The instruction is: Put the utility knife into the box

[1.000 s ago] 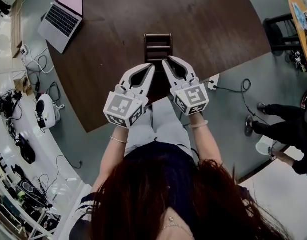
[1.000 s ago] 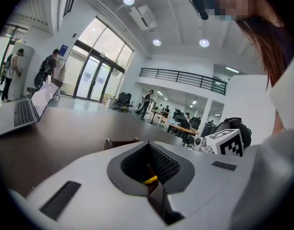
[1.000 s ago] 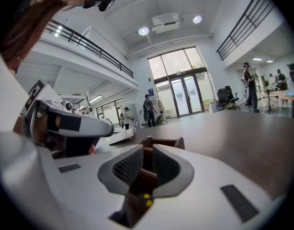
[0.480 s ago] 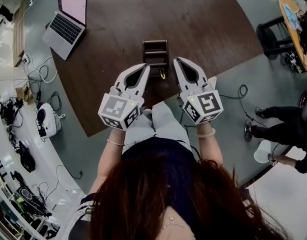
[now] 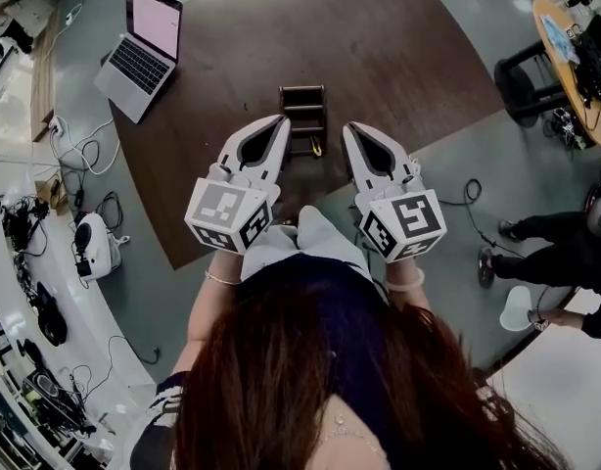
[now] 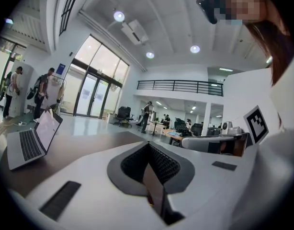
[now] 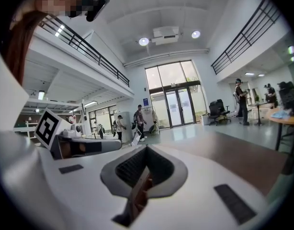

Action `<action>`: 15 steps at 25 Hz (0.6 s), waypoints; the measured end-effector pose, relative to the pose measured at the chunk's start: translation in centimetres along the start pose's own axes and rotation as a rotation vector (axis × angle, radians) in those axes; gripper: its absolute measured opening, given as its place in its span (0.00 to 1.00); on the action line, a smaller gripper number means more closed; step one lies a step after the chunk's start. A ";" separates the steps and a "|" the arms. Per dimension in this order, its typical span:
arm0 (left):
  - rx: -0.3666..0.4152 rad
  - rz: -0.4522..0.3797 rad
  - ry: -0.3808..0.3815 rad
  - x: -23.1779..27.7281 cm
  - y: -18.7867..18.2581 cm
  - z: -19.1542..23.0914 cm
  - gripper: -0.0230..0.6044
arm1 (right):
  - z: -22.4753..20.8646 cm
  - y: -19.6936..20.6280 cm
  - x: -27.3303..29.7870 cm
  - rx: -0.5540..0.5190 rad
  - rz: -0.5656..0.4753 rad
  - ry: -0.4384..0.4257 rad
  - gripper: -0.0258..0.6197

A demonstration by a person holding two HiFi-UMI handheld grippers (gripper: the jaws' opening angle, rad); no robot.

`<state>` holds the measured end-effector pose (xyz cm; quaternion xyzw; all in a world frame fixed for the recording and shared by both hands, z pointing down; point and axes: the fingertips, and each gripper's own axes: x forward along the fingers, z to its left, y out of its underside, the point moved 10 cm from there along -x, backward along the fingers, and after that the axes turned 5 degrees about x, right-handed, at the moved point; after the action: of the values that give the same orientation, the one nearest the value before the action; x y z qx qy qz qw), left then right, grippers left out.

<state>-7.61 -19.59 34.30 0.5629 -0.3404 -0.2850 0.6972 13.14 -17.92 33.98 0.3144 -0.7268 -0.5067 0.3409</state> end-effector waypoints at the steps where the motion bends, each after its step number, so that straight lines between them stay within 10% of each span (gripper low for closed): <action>1: 0.002 -0.002 0.006 0.0 -0.1 -0.2 0.03 | 0.1 -0.1 0.0 -0.003 -0.002 -0.002 0.06; 15: -0.003 -0.008 0.022 -0.4 -0.1 -0.7 0.03 | 0.6 -0.7 0.0 -0.027 -0.014 -0.010 0.06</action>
<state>-7.27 -18.88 34.09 0.5663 -0.3301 -0.2818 0.7007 12.70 -17.82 33.12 0.3122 -0.7194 -0.5204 0.3379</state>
